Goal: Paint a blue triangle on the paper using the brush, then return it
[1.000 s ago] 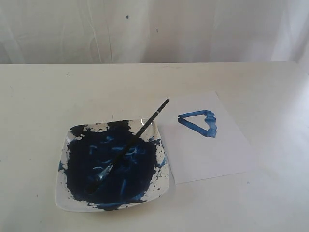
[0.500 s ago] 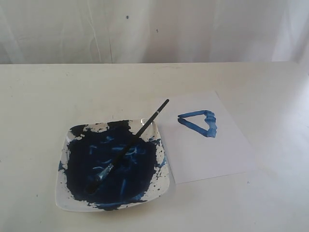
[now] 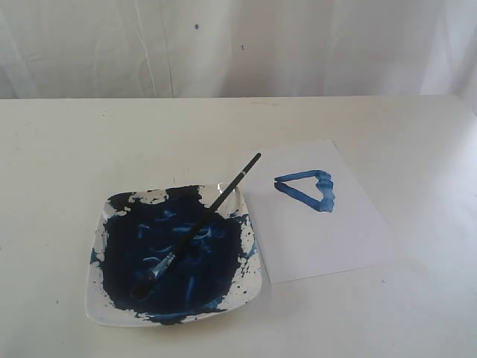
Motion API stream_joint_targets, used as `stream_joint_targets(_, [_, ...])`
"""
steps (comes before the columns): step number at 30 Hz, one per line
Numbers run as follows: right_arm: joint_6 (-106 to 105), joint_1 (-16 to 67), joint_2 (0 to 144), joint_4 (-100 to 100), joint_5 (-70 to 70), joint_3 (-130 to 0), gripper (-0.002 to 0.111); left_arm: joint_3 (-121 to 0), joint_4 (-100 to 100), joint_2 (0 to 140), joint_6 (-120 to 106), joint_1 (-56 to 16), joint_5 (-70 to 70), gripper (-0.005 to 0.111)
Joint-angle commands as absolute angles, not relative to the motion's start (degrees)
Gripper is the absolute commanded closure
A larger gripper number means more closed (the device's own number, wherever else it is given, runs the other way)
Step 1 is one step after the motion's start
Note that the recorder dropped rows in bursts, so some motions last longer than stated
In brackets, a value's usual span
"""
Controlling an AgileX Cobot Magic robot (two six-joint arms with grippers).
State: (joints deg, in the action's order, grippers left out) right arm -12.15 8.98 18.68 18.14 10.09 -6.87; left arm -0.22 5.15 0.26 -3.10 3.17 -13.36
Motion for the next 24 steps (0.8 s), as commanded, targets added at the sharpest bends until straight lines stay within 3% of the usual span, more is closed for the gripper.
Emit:
stream_joint_targets(1, [-13.4,8.6,18.4,17.9,10.4,-5.9,0.108,0.0,5.5,0.0,-2.9,3.3,-13.4,0.107])
stream_joint_targets(6, [-11.2,8.6,14.4,14.8,10.0,-2.7,0.108,0.0,5.5,0.0,-2.9,3.3,-13.4,0.107])
stream_joint_targets(13, [13.7,8.6,5.5,-7.2,12.4,0.0,0.108,0.0,5.5,0.0,-2.9,3.3,-13.4,0.107])
stream_joint_targets(24, [11.2,8.6,0.0,-7.8,18.5,0.0,0.108,0.0,5.5,0.0,-2.9,3.3,-13.4,0.107])
